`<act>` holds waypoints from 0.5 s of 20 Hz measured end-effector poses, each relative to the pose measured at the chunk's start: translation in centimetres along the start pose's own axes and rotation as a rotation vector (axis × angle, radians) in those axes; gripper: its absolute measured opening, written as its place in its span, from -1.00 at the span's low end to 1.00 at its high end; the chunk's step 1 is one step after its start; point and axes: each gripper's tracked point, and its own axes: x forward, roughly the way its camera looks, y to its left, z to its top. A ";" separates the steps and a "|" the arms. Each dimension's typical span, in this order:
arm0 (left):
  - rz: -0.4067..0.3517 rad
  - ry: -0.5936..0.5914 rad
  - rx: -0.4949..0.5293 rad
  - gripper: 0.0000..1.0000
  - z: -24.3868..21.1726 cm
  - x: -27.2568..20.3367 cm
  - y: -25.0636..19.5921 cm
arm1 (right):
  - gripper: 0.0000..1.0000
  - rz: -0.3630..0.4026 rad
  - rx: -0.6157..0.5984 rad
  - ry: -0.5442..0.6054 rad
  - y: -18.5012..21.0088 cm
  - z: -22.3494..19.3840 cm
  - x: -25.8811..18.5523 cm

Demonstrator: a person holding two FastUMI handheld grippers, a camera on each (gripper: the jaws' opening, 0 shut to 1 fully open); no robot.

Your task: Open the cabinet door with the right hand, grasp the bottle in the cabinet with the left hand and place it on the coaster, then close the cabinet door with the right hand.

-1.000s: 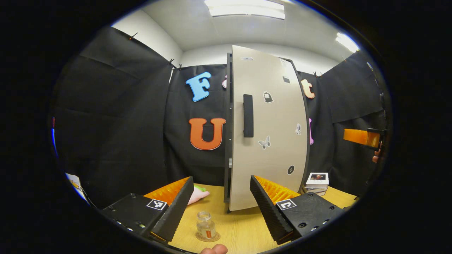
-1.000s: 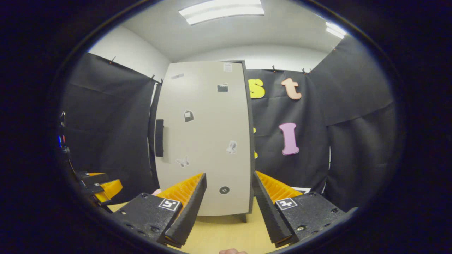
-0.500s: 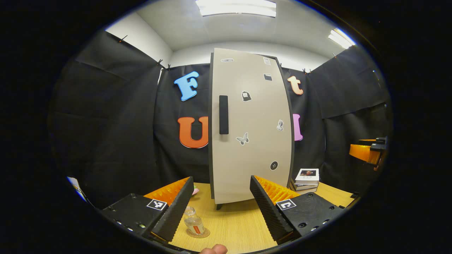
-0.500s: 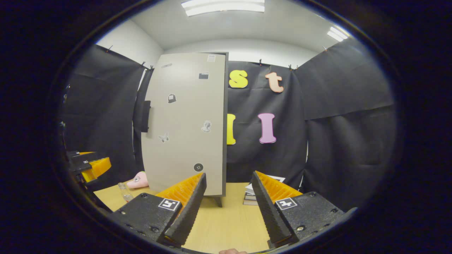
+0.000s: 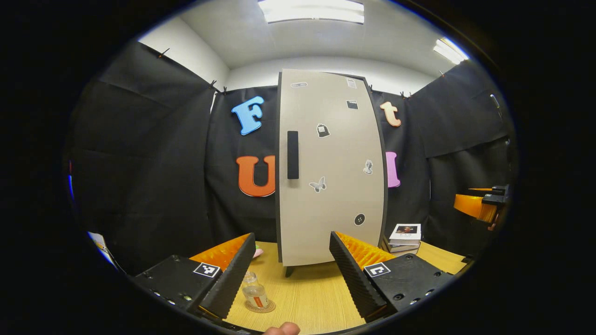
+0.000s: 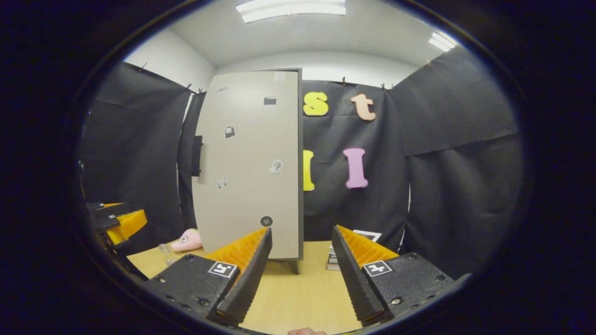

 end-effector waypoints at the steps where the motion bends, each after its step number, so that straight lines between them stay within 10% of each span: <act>1: 0.003 -0.003 0.001 0.93 0.1 0.0 0.1 | 0.68 0.006 0.002 -0.004 0.3 0.1 0.1; 10: -0.005 -0.039 -0.015 0.93 1.3 0.4 -0.7 | 0.68 0.013 0.021 -0.068 -0.3 1.8 0.0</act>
